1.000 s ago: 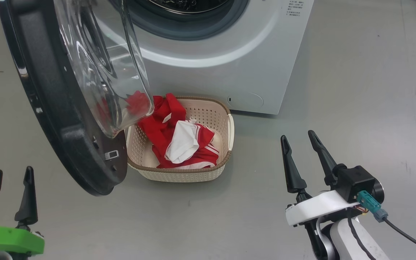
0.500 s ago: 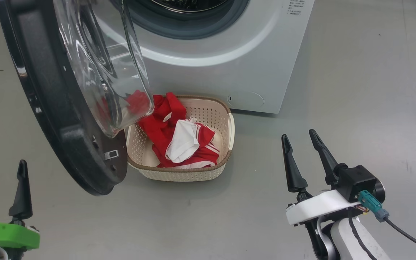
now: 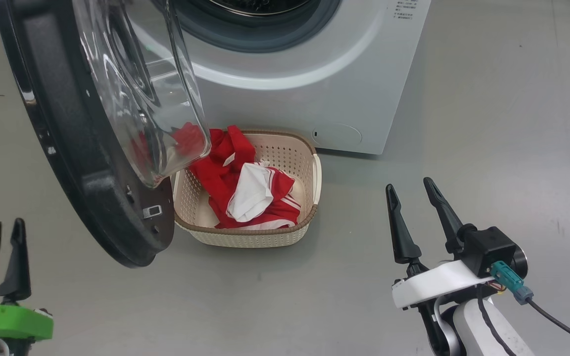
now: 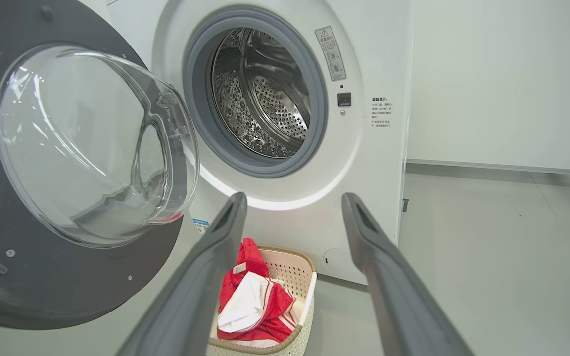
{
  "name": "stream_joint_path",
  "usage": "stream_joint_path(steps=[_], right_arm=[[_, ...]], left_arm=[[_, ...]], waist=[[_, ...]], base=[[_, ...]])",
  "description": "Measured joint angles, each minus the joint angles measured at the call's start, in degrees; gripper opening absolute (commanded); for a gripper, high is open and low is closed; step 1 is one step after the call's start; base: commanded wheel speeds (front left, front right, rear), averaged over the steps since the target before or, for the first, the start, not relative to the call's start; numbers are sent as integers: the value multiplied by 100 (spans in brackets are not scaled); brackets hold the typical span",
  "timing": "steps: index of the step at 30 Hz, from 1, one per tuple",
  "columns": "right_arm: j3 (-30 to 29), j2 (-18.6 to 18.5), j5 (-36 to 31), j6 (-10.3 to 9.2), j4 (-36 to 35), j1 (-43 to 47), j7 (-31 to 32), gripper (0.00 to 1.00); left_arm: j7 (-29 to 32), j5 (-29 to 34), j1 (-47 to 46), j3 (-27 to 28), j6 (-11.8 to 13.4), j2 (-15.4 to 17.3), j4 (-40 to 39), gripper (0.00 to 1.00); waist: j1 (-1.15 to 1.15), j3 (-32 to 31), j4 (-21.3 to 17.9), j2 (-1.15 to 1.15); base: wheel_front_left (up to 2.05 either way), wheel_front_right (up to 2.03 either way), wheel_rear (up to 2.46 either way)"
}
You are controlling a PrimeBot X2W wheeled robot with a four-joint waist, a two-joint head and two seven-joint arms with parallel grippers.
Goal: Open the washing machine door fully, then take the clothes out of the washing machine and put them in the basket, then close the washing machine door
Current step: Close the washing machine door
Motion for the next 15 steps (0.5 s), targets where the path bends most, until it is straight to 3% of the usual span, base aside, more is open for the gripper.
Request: stream_joint_path(steps=[10, 15], right_arm=[[0, 0, 1, 0, -19, 4, 0, 100], [2, 0, 54, 0, -22, 4, 0, 100]], left_arm=[[0, -10, 0, 14, 0, 0, 3, 0], [0, -424, 0, 11, 0, -36, 47, 0]], waist=[[0, 13, -1, 0], [0, 17, 4, 0]], base=[[0, 0, 0], [0, 0, 0]])
